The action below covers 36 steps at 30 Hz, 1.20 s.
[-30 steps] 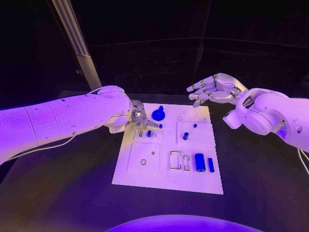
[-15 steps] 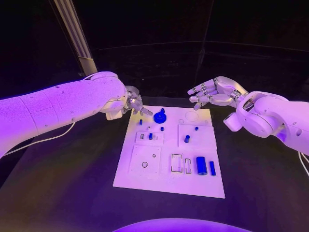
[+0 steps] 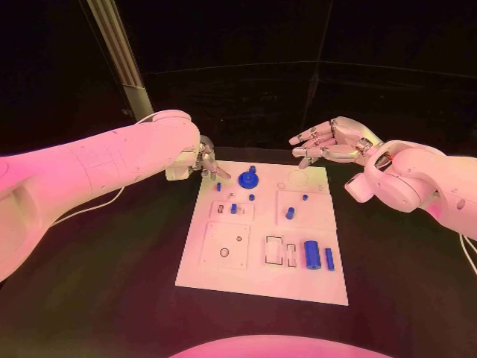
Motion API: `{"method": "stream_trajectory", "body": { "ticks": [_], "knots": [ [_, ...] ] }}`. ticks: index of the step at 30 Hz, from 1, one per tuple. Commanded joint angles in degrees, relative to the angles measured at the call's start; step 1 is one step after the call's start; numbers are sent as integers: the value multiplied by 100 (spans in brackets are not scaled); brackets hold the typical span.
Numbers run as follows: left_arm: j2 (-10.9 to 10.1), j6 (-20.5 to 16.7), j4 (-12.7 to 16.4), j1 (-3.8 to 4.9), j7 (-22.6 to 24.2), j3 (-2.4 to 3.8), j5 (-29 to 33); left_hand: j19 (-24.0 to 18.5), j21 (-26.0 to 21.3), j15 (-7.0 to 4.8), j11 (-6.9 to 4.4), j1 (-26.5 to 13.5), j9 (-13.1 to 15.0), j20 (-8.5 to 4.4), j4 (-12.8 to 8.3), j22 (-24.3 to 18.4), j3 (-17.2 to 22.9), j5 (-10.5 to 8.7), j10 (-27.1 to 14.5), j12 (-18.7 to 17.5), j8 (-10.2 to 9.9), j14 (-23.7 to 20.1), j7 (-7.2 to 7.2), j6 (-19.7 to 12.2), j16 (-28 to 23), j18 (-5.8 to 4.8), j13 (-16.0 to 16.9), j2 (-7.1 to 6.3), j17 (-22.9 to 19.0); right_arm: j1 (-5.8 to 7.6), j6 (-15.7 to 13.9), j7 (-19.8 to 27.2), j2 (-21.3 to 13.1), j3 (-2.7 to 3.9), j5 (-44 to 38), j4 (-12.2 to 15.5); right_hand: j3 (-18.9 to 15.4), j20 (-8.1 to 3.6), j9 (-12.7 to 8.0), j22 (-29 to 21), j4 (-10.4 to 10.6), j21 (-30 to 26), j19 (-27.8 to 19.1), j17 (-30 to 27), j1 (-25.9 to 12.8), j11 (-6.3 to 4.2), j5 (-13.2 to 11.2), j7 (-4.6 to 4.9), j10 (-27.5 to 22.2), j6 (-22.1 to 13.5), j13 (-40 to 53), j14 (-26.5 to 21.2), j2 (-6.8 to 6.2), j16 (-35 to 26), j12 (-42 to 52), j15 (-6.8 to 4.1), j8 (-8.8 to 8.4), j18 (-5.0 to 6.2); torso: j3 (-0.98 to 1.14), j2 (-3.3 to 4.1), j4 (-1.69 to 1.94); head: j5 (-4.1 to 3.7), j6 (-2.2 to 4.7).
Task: Assemble the parts on the task board
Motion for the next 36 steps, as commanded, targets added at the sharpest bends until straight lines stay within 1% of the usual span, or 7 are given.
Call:
{"method": "stream_trajectory", "body": {
  "ticks": [1, 4, 9, 16, 18, 29, 36],
  "knots": [
    [69, 218, -136, -31, 101, 0, -285, 13, 5, 28, -14, -55, -16, 12, -4, 8, -66, 1, 47, 38, -2, 596, -4, 51, 18, 102, 7, 13, 1509, 10, 15, 94, 23, 3, 28, -7, 22, 29, -3, -8, 7, -20, 16, -8, -49, 9, 26, 17, -36, -18, -6, -9, 26, -22, 11, 46, 4, 67, -4, 1, 3, -13, -9],
    [121, 216, -217, -67, 136, 0, -326, 18, 8, 22, -21, -114, -40, 6, -3, 16, -157, -2, 61, 58, 3, 596, -12, 77, 18, 101, 10, 35, 1509, 9, 14, 98, 33, 3, 28, -14, 22, 29, -3, -8, 7, -20, 16, -8, -49, 9, 26, 17, -36, -18, -6, -9, 26, -22, 11, 46, 4, 67, -5, 3, 8, -17, -11],
    [193, 233, -296, -107, 192, 0, -354, 31, 26, 16, -29, -149, -57, 1, -4, 46, -227, -2, 91, 96, 14, 596, -22, 106, 18, 95, 41, 70, 1509, 9, 18, 102, 53, 2, 28, -26, 22, 29, -3, -8, 7, -20, 16, -8, -49, 9, 26, 17, -36, -18, -6, -9, 26, -22, 11, 46, 4, 67, 7, -4, 4, -12, -19],
    [233, 303, -342, -125, 204, 0, -362, 45, 45, 5, -44, -122, -71, -7, -19, 76, -273, 0, 130, 135, 40, 596, -40, 161, 18, 89, 70, 134, 1509, 9, 23, 101, 61, 2, 28, -28, 22, 29, -3, -8, 7, -20, 16, -8, -49, 9, 26, 17, -36, -18, -6, -9, 26, -22, 11, 46, 4, 67, 7, 3, 17, -19, -13],
    [238, 321, -349, -129, 205, 0, -363, 48, 49, 0, -50, -84, -78, -11, -30, 84, -285, 1, 137, 142, 48, 596, -46, 178, 18, 88, 69, 161, 1509, 9, 22, 100, 60, 2, 28, -28, 22, 29, -3, -8, 7, -20, 16, -8, -49, 9, 26, 17, -36, -18, -6, -9, 26, -22, 11, 46, 4, 67, 9, -5, 19, -18, -31],
    [260, 432, -367, -140, 227, -1, -363, 57, 51, -27, -81, 347, -128, -37, -172, 108, -268, 5, 159, 160, 103, 596, -80, 256, 18, 84, 40, 349, 1509, 9, 26, 96, 59, 2, 28, -25, 29, 29, -3, -10, 7, -26, 17, -10, -47, 9, 29, 16, -39, -22, -6, -8, 33, -22, 13, 46, 3, 68, 7, -5, 7, -16, -24],
    [281, 407, -360, -143, 271, -1, -363, 60, 55, -32, -88, 424, -134, -41, -201, 119, -250, 5, 171, 169, 123, 596, -88, 279, 18, 82, 42, 399, 1509, 9, 31, 98, 71, 2, 28, -32, 29, 29, -3, -10, 7, -26, 17, -10, -47, 9, 29, 16, -39, -22, -6, -8, 33, -22, 13, 46, 3, 68, 6, -5, 10, -20, -30]
  ]
}}
